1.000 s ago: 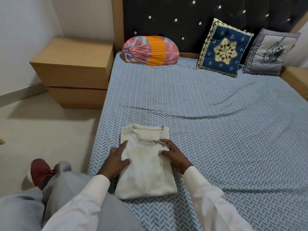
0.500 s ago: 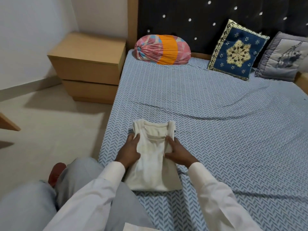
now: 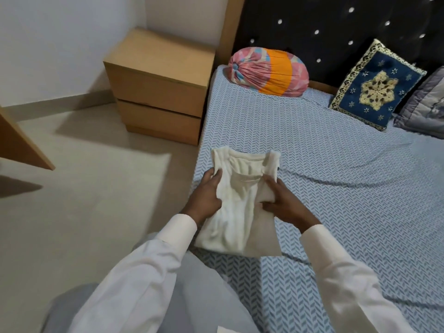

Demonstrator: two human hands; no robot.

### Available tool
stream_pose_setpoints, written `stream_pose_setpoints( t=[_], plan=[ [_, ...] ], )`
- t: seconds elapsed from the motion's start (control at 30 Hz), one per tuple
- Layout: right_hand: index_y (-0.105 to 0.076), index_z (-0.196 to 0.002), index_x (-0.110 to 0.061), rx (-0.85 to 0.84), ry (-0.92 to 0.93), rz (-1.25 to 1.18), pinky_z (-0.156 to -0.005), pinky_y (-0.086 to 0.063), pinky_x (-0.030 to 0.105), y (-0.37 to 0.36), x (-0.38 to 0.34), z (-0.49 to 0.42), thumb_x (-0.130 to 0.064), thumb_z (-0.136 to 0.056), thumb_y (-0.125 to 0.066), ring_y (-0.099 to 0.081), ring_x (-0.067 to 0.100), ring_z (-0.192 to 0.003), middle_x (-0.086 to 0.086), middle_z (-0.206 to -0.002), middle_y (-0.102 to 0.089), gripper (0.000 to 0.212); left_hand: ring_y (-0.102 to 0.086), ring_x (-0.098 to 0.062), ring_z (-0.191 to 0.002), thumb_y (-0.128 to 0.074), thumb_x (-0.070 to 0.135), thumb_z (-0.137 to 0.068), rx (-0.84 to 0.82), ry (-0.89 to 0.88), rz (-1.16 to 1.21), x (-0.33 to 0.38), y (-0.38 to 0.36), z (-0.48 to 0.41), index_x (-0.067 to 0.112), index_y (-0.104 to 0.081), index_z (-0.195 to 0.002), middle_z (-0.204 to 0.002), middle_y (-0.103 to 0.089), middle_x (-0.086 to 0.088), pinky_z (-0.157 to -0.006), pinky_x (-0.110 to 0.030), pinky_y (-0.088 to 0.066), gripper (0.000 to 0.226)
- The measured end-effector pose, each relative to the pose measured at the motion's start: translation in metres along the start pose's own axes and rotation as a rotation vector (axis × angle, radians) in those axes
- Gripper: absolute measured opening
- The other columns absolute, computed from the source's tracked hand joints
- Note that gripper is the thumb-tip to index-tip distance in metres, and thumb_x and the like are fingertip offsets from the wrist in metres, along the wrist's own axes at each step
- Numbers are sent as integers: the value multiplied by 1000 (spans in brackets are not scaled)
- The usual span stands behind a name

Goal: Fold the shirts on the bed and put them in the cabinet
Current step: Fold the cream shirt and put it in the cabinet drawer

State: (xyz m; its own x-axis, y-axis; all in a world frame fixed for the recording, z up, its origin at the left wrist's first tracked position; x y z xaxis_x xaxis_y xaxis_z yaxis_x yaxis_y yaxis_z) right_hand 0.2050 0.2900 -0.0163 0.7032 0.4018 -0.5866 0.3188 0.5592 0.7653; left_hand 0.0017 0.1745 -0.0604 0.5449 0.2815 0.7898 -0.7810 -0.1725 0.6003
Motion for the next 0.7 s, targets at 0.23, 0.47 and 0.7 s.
stream_pose_setpoints(
  t=[0.23,0.47,0.7],
  plan=[
    [-24,-157,-19,15,24,115,-92,-47,32,-8,-108,-30,-2,-82,-71,-48,30,-125,11,-146,-36,90,-32,-17,-142,-58,-1,-79,57,37,12,-15,104,13,22,-21,-156,-162,-10,4,-102,-34,-46,89],
    [-25,-157,-18,-48,44,87,-93,-43,27,13,-236,-11,-3,-82,-70,-49,33,-127,12,-148,-37,88,-47,-21,-130,-54,0,-81,71,142,-47,36,229,74,27,-20,-156,-162,-9,10,-92,-39,-51,87],
    [-27,-156,-26,-163,138,59,-96,-49,35,60,-371,16,-8,-82,-69,-50,31,-127,8,-153,-35,88,-55,-25,-120,-52,1,-83,129,283,-106,99,348,138,32,-18,-156,-162,-8,10,-89,-36,-51,86]
  ],
)
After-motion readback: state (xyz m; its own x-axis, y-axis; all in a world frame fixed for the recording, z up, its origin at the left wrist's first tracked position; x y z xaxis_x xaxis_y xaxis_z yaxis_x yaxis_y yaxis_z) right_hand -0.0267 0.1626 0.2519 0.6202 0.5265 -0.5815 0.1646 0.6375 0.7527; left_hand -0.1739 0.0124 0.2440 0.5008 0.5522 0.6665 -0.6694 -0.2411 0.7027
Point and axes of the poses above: each hand's wrist, its own z-axis away from the middle knuckle, its own y-axis out of the back of the hand, x = y × z, the point moved 4 cm from there along -z, towards the middle knuckle
